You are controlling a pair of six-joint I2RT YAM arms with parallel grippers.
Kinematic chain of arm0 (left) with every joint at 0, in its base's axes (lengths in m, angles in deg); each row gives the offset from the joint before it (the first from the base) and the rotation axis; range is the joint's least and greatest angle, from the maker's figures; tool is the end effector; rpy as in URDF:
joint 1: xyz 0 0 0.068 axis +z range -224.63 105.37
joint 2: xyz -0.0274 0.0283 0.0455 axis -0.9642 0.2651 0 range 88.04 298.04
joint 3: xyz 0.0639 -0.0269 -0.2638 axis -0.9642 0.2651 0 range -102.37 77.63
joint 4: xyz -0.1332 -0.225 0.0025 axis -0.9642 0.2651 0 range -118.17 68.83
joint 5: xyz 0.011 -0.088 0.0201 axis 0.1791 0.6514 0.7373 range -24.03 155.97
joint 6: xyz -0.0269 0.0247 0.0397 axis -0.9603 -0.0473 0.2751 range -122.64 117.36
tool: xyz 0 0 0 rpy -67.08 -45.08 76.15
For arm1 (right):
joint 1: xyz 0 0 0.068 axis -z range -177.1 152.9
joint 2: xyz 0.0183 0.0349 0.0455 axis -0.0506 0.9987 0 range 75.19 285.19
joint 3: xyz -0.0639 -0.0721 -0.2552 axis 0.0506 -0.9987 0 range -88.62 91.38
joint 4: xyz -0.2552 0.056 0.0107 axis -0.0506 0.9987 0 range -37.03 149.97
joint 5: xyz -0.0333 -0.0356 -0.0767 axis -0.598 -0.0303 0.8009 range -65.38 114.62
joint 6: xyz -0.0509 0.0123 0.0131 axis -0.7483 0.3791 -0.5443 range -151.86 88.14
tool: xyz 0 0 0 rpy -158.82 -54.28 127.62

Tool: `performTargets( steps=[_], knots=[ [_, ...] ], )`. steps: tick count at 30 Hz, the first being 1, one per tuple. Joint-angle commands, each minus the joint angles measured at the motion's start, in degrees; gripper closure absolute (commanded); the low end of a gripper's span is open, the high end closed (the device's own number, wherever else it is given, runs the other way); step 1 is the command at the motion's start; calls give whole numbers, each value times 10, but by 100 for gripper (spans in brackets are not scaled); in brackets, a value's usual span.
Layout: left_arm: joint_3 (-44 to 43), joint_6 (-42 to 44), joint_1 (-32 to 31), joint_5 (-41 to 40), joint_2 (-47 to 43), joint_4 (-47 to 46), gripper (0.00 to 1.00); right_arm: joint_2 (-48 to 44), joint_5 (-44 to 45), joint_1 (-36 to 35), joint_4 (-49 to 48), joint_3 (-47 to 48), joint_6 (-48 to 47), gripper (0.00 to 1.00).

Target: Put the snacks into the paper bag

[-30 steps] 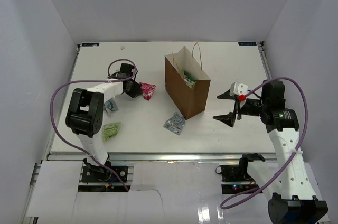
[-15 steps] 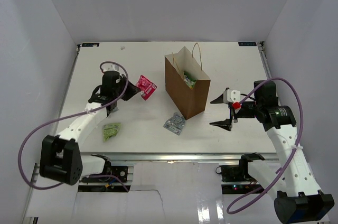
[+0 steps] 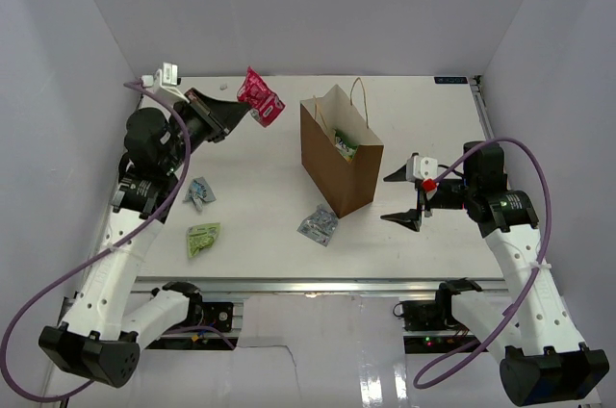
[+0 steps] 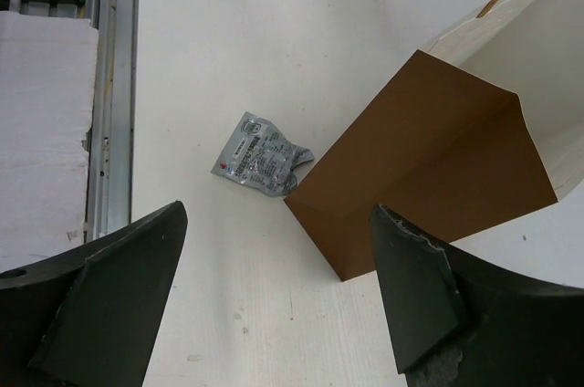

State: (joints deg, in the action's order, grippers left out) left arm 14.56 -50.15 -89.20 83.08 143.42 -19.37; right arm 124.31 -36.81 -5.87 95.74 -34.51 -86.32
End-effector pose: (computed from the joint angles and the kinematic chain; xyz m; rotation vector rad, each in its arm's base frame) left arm 0.2033 -0.0637 0.4209 -0.2386 1.6806 -1.0656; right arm 0.1514 0.0551 0.3383 -1.4251 1.2899 0.6592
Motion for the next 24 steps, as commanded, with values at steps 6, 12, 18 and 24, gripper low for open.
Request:
performTargets(
  steps=[6,12,18,24],
  knots=[
    [-178,-34,-49,50,144,0,100,-10,3,-5,-31,-1,21,14],
    [-292,-15,-116,4,255,24,100,-25,13,-5,-35,-10,28,14],
    [-352,-4,-138,-14,312,39,100,-39,21,-5,-35,-23,28,14],
    [-364,13,-139,-6,354,46,100,-43,27,-5,-37,-26,34,14]
  ],
)
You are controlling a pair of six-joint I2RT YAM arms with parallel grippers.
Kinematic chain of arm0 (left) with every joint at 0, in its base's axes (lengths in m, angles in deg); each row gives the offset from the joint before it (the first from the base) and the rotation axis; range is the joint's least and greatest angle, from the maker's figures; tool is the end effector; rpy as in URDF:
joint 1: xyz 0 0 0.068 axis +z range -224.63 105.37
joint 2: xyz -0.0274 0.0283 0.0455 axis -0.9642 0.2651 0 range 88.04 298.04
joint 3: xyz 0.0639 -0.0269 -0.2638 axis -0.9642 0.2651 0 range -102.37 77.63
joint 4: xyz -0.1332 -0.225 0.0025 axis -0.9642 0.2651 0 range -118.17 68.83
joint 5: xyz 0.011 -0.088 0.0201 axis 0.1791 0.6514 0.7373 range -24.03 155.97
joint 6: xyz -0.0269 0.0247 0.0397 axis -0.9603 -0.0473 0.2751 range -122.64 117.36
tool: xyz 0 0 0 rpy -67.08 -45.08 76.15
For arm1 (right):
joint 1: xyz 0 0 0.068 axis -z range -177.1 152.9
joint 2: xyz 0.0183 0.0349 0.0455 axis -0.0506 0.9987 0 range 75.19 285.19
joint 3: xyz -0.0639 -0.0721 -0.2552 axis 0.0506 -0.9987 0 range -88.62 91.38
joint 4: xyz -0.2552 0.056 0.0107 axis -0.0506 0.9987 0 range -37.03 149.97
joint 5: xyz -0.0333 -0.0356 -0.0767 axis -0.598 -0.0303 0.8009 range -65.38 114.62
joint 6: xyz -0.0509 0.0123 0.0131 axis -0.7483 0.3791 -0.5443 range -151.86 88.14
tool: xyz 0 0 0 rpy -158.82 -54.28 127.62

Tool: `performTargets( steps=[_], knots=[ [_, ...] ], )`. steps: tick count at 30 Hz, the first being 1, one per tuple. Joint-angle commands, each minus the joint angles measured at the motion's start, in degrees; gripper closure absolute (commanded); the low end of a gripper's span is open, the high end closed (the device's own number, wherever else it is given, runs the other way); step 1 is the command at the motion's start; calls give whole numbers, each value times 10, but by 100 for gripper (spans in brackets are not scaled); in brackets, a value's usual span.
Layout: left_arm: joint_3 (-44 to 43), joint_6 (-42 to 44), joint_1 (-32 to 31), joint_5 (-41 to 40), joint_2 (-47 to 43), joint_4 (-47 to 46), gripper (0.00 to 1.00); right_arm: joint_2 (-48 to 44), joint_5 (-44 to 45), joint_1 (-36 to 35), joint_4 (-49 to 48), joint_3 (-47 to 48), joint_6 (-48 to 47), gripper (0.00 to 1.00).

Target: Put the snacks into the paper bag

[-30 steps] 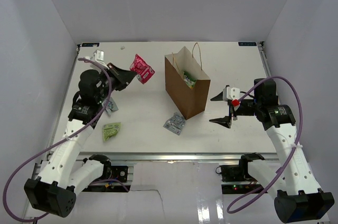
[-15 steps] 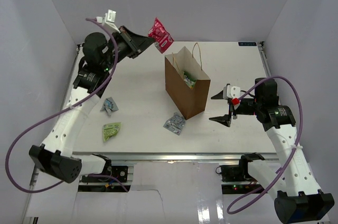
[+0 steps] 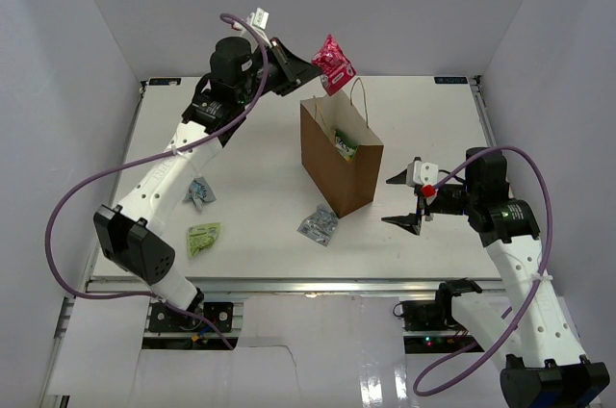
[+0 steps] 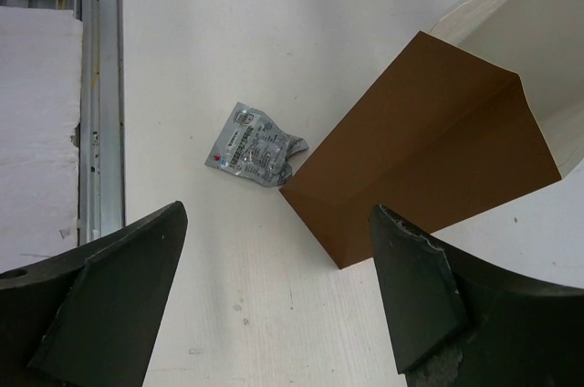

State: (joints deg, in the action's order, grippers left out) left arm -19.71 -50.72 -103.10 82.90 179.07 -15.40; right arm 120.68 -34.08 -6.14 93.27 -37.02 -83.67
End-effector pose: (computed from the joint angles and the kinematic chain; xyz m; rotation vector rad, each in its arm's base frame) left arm 0.3194 -0.1850 0.4518 -0.0718 1.8393 -1.2226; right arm 0.1420 0.0536 0.3354 -1.3988 1.3040 0.6057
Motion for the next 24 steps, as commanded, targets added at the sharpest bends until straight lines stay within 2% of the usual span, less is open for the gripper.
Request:
performTargets(
  steps=[1,9,12,16,19,22,23,24],
  knots=[
    [-20,22,-1,-3,0,9,100,-8,1,-3,-13,-1,7,14],
    [2,49,0,3,19,23,100,0,-5,-2,-15,6,13,14],
    [2,59,0,3,28,29,95,4,-7,-2,-16,8,14,14],
    [15,62,0,6,32,31,83,6,-8,-2,-16,9,14,14],
    [21,62,0,9,35,32,71,5,-7,-2,-16,10,13,14],
    [16,67,0,13,38,35,53,5,-10,-2,-17,10,14,13],
    [14,67,0,13,38,35,53,5,-12,-2,-16,11,13,13],
    [12,70,0,14,39,35,47,6,-19,-2,-15,11,11,13]
  ],
)
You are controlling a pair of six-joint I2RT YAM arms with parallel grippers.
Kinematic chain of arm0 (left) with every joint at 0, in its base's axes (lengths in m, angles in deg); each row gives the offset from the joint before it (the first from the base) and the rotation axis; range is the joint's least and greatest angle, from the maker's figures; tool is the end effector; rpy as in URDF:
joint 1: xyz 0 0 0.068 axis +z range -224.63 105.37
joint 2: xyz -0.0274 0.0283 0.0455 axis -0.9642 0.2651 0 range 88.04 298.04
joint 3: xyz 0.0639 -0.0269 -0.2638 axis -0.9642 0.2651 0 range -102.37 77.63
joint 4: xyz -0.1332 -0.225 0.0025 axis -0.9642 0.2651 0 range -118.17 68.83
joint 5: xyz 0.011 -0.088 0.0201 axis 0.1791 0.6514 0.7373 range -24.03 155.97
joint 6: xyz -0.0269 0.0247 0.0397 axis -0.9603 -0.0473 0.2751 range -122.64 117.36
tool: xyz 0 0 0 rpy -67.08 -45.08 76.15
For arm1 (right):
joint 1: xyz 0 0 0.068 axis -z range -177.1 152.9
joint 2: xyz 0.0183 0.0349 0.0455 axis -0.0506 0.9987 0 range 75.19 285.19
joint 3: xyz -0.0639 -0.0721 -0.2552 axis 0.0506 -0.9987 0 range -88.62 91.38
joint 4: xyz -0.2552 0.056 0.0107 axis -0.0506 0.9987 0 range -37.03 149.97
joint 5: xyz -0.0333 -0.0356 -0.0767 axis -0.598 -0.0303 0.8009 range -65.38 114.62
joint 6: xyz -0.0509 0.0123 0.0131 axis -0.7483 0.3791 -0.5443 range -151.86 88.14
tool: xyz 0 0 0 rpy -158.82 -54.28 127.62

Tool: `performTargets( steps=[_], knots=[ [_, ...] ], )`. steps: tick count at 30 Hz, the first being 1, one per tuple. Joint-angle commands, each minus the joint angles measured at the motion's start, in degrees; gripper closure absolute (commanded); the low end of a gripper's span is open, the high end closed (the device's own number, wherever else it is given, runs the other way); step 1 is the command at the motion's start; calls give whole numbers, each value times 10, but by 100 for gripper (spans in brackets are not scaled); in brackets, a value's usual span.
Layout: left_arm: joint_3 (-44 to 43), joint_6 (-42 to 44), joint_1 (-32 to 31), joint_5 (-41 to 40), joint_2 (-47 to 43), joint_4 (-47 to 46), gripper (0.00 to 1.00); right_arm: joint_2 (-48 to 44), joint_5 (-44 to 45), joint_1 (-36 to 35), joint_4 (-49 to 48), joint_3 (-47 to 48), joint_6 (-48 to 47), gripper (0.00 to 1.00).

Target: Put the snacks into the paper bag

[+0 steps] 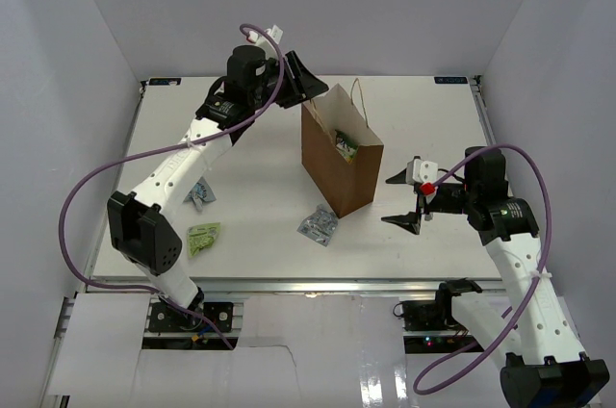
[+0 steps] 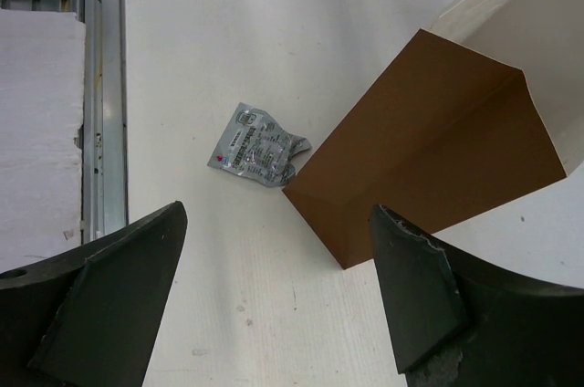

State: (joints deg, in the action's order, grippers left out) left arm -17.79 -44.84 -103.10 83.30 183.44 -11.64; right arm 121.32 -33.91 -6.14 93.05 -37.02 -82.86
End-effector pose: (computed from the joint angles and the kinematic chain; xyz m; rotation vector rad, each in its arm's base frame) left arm 0.3407 -0.1968 0.4057 -0.0131 2.0051 -1.1078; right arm 0.1447 0.0539 0.3342 -1.3901 1.3232 0.6172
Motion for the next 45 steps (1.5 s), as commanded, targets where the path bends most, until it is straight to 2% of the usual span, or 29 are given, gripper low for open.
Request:
performTargets(
  steps=[1,4,8,9,11,14,16,17,18,20,21,23,25,31,36,41,45],
  knots=[
    [-11,13,0,10,-5,-2,45,3,-27,-3,-10,12,-7,13],
    [-28,26,0,8,-5,0,35,18,-47,-18,36,25,-48,12],
    [-62,68,0,-2,-20,2,26,63,-34,-91,150,47,-224,12],
    [-71,79,0,-5,-27,3,23,71,-3,-136,166,46,-296,12],
    [-71,117,0,-24,-46,6,17,95,43,-181,188,40,-356,12],
    [-29,164,0,-71,-136,14,12,138,171,-284,181,39,-429,12],
    [38,189,0,-103,-187,17,10,175,218,-325,160,43,-427,12],
    [65,191,0,-122,-215,28,9,187,261,-363,118,46,-412,11],
    [93,193,0,-161,-275,33,8,201,280,-381,94,50,-377,11],
    [178,191,0,-198,-335,52,6,249,321,-424,47,55,-343,10],
    [205,186,1,-224,-392,76,5,269,367,-437,15,68,-329,10],
    [270,161,3,-257,-471,130,5,361,404,-454,11,108,-300,8],
    [319,137,3,-279,-522,168,5,401,407,-455,12,141,-286,5],
    [407,31,3,-317,-693,275,2,505,421,-456,11,214,-296,4],
    [427,-16,3,-331,-739,326,2,597,449,-457,36,268,-285,9],
    [425,-16,3,-336,-744,344,2,636,473,-458,42,277,-277,13],
    [432,-20,3,-331,-732,341,2,659,481,-458,57,286,-269,21]
  ],
)
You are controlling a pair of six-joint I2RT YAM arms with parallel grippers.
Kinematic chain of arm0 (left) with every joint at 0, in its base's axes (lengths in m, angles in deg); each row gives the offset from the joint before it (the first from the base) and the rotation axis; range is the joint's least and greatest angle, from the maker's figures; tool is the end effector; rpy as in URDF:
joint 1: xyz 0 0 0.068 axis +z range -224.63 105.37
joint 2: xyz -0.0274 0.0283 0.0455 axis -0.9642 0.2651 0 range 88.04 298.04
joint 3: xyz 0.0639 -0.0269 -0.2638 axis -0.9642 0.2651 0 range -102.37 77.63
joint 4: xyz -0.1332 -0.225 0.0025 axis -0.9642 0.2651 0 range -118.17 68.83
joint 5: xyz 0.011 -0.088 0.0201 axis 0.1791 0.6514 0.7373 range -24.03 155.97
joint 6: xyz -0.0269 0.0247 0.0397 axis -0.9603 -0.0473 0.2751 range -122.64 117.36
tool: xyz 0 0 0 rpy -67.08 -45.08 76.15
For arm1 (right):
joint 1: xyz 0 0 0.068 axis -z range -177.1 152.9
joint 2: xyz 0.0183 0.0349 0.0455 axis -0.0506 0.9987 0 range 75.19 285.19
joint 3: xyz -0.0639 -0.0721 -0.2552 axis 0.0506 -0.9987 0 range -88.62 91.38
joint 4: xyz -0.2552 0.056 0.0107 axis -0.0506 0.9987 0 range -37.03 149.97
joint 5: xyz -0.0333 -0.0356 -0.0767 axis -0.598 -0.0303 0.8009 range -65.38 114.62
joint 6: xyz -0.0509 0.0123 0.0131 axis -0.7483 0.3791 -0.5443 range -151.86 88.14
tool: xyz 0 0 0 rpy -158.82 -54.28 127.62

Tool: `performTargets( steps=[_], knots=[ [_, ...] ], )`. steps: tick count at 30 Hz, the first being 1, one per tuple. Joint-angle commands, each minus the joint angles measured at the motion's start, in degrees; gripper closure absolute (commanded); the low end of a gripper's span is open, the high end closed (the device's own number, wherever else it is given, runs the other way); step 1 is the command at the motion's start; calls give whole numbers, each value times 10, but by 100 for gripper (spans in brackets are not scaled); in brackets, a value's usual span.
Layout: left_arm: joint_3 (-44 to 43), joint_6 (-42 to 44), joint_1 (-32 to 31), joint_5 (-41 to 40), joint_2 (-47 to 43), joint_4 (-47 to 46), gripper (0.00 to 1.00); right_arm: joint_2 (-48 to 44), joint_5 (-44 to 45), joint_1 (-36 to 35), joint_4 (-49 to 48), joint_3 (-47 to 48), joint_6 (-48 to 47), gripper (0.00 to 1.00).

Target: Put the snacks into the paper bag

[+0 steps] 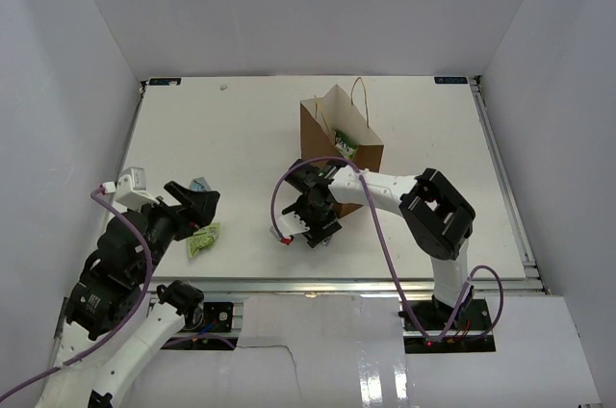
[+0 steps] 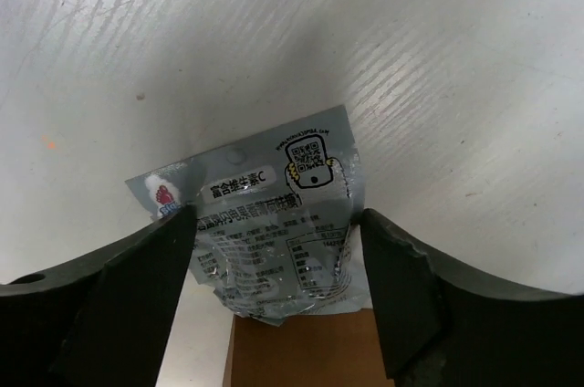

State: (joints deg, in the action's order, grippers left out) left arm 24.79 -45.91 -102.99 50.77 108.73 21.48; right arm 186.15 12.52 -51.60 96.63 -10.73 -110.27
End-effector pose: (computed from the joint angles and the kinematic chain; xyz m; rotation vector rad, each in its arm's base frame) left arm 0.0501 -0.0165 0.3553 -0.4314 1.8618 -0.6102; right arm 0.2130 0.3117 0.1706 -2.6391 1.1114 0.2279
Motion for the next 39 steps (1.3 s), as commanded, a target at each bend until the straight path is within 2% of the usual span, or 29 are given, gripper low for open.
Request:
performTargets(
  steps=[1,5,6,8,9,15,21,28,34,39],
  knots=[
    [7,-9,1,-4,18,9,2,17,16,-3,27,24,8,23],
    [18,-9,1,-1,30,-3,2,22,6,-3,39,17,17,41],
    [21,-9,1,-1,31,-9,2,22,0,-3,39,15,19,49],
    [25,-12,1,-3,32,-11,2,13,-11,-3,38,9,22,57],
    [27,-13,1,-4,36,-11,2,8,-25,-3,36,3,28,63],
    [42,-38,1,-15,37,-10,2,-66,-120,-3,31,-12,42,83],
    [93,-88,1,0,37,-16,2,-187,-221,-4,32,-4,60,89],
    [107,-90,1,-6,31,-20,2,-289,-260,-2,2,-2,111,92],
    [118,-120,1,-11,31,-20,2,-319,-270,25,-27,129,212,92],
    [117,-123,1,-4,44,-20,2,-314,-266,99,-97,276,285,92]
  ],
)
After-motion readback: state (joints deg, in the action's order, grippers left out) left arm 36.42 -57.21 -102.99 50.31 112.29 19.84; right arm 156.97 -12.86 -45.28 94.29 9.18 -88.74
